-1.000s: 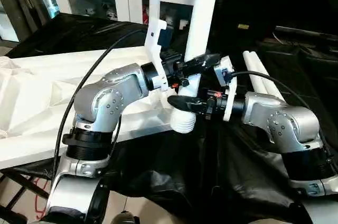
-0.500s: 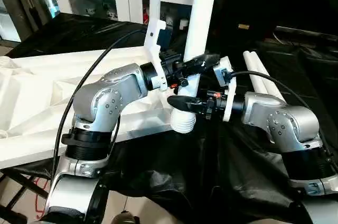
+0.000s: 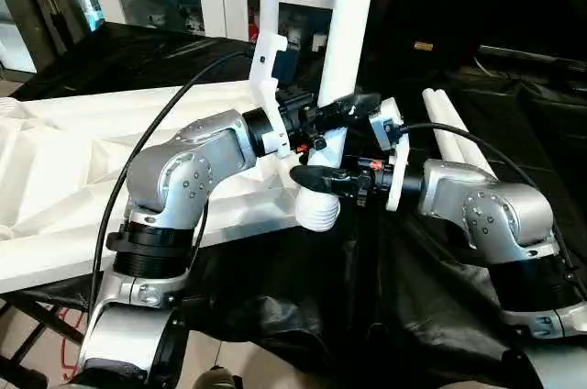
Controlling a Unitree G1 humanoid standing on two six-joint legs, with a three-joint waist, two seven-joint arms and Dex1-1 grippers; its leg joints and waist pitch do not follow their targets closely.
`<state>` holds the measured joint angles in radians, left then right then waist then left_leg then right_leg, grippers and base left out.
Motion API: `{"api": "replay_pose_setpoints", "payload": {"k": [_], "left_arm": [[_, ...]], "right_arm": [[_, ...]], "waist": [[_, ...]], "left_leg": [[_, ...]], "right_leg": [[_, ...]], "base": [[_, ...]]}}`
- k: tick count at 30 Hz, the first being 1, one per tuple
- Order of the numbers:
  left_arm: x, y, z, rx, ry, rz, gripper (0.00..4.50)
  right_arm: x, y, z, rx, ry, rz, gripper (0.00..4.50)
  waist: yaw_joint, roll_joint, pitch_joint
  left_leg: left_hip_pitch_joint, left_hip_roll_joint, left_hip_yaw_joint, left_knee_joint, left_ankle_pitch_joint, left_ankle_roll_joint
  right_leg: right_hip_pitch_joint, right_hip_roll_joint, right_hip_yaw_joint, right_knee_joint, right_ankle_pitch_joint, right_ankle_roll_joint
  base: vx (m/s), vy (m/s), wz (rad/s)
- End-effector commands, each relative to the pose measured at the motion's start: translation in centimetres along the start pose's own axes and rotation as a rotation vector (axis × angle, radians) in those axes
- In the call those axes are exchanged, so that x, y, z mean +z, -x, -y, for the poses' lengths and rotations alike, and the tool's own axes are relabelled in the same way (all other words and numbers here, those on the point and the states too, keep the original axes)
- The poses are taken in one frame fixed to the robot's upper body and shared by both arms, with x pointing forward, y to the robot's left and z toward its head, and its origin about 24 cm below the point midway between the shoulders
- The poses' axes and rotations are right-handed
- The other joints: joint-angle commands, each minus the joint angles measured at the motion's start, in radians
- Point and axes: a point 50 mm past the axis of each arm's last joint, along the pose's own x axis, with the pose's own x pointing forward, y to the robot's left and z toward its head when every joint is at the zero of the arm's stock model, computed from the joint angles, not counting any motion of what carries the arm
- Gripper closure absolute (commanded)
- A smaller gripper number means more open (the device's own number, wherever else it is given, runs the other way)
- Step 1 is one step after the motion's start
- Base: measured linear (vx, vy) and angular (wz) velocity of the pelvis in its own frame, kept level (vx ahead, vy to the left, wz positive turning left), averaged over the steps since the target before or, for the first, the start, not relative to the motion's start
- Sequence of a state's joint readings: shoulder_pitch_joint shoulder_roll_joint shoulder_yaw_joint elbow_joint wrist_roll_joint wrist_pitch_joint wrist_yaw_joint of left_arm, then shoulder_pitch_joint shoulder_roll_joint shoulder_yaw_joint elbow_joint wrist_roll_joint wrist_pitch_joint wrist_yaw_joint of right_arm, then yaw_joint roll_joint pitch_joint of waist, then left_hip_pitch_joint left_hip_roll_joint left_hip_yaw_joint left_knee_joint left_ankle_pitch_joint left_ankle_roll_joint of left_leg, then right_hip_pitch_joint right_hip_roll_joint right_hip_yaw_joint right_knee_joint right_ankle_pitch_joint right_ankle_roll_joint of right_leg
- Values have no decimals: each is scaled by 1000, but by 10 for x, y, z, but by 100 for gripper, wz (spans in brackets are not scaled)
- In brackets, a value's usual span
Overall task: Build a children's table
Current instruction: Pick table leg
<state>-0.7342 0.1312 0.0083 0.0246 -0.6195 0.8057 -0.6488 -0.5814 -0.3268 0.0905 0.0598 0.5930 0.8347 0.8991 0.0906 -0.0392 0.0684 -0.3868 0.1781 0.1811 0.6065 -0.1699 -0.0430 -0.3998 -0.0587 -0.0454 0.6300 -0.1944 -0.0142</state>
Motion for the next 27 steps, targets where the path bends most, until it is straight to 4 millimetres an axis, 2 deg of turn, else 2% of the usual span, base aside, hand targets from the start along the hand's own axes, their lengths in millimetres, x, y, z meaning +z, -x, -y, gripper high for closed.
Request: {"api": "replay_pose_setpoints", "payload": {"k": [1, 4, 5, 7, 8, 9, 10, 12, 14, 15, 16, 17, 19, 20, 22, 24, 25, 26, 27], "left_arm": [[10, -4, 4, -24, -21, 72, 171], [20, -5, 1, 20, -55, 183, 161], [30, -3, -2, 38, -19, 284, 161], [30, -3, -2, 38, -19, 284, 161], [37, -1, -4, 49, 16, 359, 161], [42, 2, -8, 62, 39, 410, 161], [49, 6, -12, 94, 38, 455, 161], [52, 12, -15, 105, 30, 466, 161], [49, 19, -18, 108, -19, 414, 161], [37, 26, -23, 128, -96, 289, 161], [37, 26, -23, 128, -96, 289, 161], [22, 33, -28, 137, -158, 160, 161], [-12, 48, -39, 157, -258, -96, 161], [-17, 50, -40, 158, -268, -126, 161], [-38, 59, -44, 148, -315, -263, 161], [-51, 65, -44, 117, -334, -344, 161], [-69, 72, -38, 35, -324, -456, 161], [-69, 72, -38, 35, -324, -456, 161], [-81, 75, -37, -1, -326, -534, 161]], "right_arm": [[3, 5, 7, -59, 4, 10, 259], [4, 5, 8, -68, 4, 30, 259], [6, 6, 9, -78, 2, 51, 259], [6, 6, 9, -78, 2, 51, 259], [7, 6, 10, -86, -1, 69, 259], [8, 6, 11, -98, -3, 92, 259], [10, 7, 13, -120, -5, 123, 259], [12, 8, 16, -158, -5, 159, 259], [11, 9, 21, -217, -1, 184, 259], [8, 10, 27, -296, 14, 191, 259], [8, 10, 27, -296, 14, 191, 259], [5, 12, 33, -371, 38, 186, 259], [0, 16, 41, -507, 97, 177, 259], [0, 17, 42, -522, 100, 180, 260], [-4, 22, 46, -592, 119, 184, 260], [-7, 24, 47, -626, 129, 179, 260], [-13, 27, 49, -658, 129, 170, 260], [-13, 27, 49, -658, 129, 170, 260], [-15, 28, 49, -662, 126, 172, 260]], "waist": [[3, 2, -81], [3, 0, -80], [3, 0, -81], [5, -1, -82], [4, -1, -81], [4, 8, -81], [4, 13, -81], [4, 7, -83], [4, 11, -84], [1, 13, -83], [-2, 16, -83], [3, 39, -85], [-7, 36, -82], [-10, 33, -81], [-4, 39, -82], [-4, 39, -85], [-5, 39, -84], [-8, 30, -82], [-7, 26, -80]], "left_leg": [[20, 46, -16, -62, -109, -4], [19, 46, -16, -61, -117, -4], [17, 43, -14, -59, -119, -4], [19, 45, -17, -61, -122, -5], [19, 46, -17, -61, -123, -3], [19, 43, -15, -59, -126, -5], [19, 43, -18, -60, -131, -7], [20, 44, -19, -61, -131, -7], [21, 43, -18, -60, -118, -5], [21, 42, -18, -62, -117, -7], [21, 43, -18, -63, -115, -15], [29, 45, -22, -64, -123, -27], [30, 44, -19, -67, -148, -44], [30, 43, -17, -69, -155, -50], [30, 44, -18, -71, -162, -58], [30, 45, -18, -72, -160, -62], [28, 45, -19, -74, -157, -60], [26, 44, -18, -74, -159, -57], [26, 44, -16, -75, -165, -51]], "right_leg": [[56, -77, 44, -71, -95, -203], [60, -78, 44, -74, -91, -208], [61, -78, 44, -74, -88, -212], [61, -80, 43, -73, -98, -207], [60, -79, 43, -73, -102, -204], [58, -78, 43, -75, -95, -209], [58, -77, 42, -75, -86, -209], [61, -76, 42, -72, -77, -209], [58, -77, 42, -70, -69, -211], [56, -74, 41, -68, -77, -205], [53, -73, 42, -68, -89, -190], [47, -76, 41, -68, -104, -179], [45, -69, 42, -73, -123, -164], [46, -68, 44, -72, -133, -156], [45, -72, 46, -72, -131, -159], [47, -72, 45, -70, -115, -163], [48, -73, 45, -69, -100, -168], [49, -72, 46, -69, -103, -169], [49, -75, 47, -67, -121, -174]], "base": [[0, 0, 0], [0, 0, 0], [0, 0, 0], [0, 0, 0], [0, 0, 0], [0, 0, 0], [0, 0, 0], [0, 0, 0], [0, 0, 0], [0, 0, 0], [0, 0, 0], [0, 0, 0], [0, 0, 0], [0, 0, 0], [0, 0, 0], [0, 0, 0], [0, 0, 0], [0, 0, 0], [0, 0, 0]]}}
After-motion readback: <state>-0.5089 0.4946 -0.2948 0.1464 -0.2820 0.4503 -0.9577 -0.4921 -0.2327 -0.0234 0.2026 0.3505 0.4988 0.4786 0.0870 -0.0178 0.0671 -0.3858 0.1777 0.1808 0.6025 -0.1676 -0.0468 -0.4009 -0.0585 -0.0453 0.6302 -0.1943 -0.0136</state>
